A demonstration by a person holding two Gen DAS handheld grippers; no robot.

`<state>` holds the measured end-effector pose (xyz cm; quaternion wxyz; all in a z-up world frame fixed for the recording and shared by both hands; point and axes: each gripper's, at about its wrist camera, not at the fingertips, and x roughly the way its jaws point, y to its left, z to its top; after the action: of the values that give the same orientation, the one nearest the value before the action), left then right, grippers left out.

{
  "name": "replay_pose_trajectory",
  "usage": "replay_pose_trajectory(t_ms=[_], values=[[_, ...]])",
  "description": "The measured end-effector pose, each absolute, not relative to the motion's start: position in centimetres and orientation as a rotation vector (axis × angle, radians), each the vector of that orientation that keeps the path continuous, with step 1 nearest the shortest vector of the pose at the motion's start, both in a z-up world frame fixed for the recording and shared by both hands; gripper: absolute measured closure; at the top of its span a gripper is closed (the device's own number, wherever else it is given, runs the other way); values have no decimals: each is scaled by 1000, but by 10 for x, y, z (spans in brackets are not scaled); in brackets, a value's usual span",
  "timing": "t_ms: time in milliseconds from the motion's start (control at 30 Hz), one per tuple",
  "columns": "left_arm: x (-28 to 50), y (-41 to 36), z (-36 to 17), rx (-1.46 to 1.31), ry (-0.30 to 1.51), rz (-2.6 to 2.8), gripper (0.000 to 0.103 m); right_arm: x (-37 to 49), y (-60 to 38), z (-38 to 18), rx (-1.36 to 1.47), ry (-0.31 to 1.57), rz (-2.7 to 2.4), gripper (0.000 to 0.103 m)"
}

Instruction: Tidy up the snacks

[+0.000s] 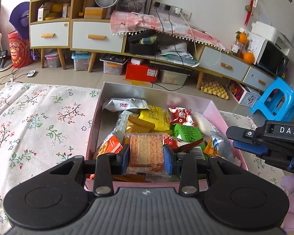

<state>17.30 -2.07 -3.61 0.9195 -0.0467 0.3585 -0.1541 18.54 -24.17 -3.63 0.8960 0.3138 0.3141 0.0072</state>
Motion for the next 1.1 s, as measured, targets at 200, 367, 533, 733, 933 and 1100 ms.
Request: replay_pose_trajectory(t_ms=[200,367,533,733,933,1100], values=[[173,-25,-35,-80,732,-313,70,190,-241,-41,653,661,15,76],[174,-24,-36,-79,731,-318,70,189,-242,-40,657,662,19,74],[169,-27,-31,-44,718,-300,36,187,-241,-37,646,681,23,63],[159,-22,-21,-73,753,-317,13,173,-242,-24,594,672,24,33],[139,-22,-15,-29,787,-288,4,149,-241,-10,489,706,13,19],[122,-18,-13,11,829,-223,2,123,-234,-5,388,758,0,14]])
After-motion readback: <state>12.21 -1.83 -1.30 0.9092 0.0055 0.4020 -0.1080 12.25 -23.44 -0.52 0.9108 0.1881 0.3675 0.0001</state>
